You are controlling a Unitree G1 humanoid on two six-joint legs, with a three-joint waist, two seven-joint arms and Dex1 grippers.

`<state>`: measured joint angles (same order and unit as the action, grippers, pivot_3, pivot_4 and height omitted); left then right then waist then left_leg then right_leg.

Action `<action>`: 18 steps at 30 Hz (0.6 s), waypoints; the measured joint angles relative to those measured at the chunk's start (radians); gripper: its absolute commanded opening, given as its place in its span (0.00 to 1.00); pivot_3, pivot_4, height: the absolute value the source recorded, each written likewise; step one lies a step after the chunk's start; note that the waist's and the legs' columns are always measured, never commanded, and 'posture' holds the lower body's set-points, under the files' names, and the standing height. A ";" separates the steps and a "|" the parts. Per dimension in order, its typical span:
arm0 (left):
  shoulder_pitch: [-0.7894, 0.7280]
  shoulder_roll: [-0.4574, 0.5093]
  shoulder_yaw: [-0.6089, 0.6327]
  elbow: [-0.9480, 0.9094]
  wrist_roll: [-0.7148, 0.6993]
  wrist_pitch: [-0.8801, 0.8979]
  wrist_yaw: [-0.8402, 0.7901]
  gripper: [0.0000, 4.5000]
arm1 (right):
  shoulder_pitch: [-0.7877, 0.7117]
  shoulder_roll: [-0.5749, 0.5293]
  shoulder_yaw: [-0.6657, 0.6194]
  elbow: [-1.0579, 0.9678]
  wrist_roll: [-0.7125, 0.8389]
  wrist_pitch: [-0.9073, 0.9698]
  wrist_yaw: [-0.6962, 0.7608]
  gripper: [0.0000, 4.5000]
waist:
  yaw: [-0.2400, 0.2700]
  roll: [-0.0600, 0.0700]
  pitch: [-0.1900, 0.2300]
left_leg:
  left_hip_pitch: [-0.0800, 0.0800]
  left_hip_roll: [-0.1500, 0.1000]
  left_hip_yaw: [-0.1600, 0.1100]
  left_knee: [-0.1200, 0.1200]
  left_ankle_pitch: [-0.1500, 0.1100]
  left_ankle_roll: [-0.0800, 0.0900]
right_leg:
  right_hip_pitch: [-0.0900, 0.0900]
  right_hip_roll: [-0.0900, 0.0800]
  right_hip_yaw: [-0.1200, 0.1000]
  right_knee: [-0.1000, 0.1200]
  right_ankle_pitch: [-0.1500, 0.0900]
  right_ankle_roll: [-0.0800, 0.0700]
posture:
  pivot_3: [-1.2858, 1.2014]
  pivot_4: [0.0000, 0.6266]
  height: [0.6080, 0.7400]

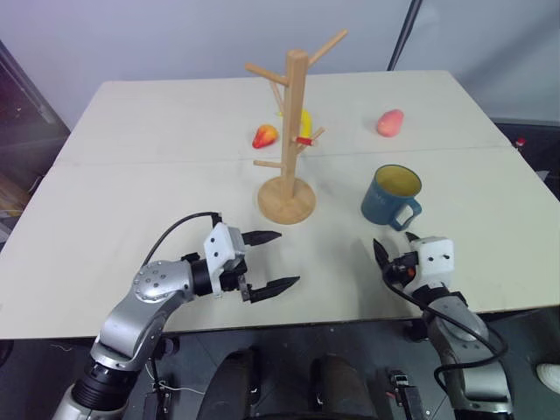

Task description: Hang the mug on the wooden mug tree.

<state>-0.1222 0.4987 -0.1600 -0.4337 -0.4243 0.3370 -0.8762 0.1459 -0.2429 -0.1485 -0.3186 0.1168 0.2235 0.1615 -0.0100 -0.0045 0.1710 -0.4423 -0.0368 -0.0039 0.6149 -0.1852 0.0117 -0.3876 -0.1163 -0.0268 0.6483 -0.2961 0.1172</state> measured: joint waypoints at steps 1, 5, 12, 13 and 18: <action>0.000 0.000 -0.004 0.000 0.000 0.000 0.000 1.00 | -0.008 0.010 0.000 0.000 -0.013 0.003 -0.023 0.96 | 0.000 0.000 0.000 | 0.000 0.000 0.000 0.000 0.000 0.000 | 0.000 0.000 0.000 0.000 0.000 0.000 | 0.52 0.24 1.00; 0.000 -0.001 -0.014 0.001 0.000 0.000 0.000 1.00 | -0.053 0.040 -0.020 0.000 -0.049 0.016 -0.111 0.96 | 0.001 0.000 0.000 | 0.000 0.000 0.000 0.000 0.000 0.000 | 0.000 0.000 0.000 0.000 0.000 0.000 | 0.52 0.24 1.00; -0.001 -0.001 -0.014 0.001 0.000 -0.002 0.000 1.00 | -0.076 0.059 -0.046 0.003 -0.077 0.030 -0.183 0.96 | 0.000 0.000 0.000 | 0.000 0.000 0.000 0.000 0.000 0.000 | 0.000 0.000 0.000 0.000 0.000 0.000 | 0.52 0.24 1.00; -0.001 -0.001 -0.014 0.001 0.000 -0.002 0.000 1.00 | -0.086 0.059 -0.056 0.010 -0.078 0.033 -0.190 0.96 | 0.000 0.000 0.000 | 0.000 0.000 0.000 0.000 0.000 0.000 | 0.000 0.000 0.000 0.000 0.000 0.000 | 0.52 0.24 1.00; -0.001 -0.001 -0.014 0.001 -0.001 -0.002 0.002 1.00 | -0.108 0.059 -0.076 0.026 -0.076 0.035 -0.204 0.96 | 0.000 0.000 0.000 | 0.000 0.000 0.000 0.000 0.000 0.000 | 0.000 0.000 0.000 0.000 0.000 0.000 | 0.52 0.24 1.00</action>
<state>-0.1232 0.4972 -0.1736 -0.4328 -0.4248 0.3350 -0.8737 0.0381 -0.1837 -0.2245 -0.2925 0.0409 0.2584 -0.0428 -0.0102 -0.0044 0.1710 -0.4423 -0.0369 -0.0038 0.6148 -0.1851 0.0118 -0.3874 -0.1159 -0.0269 0.6483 -0.2960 0.1174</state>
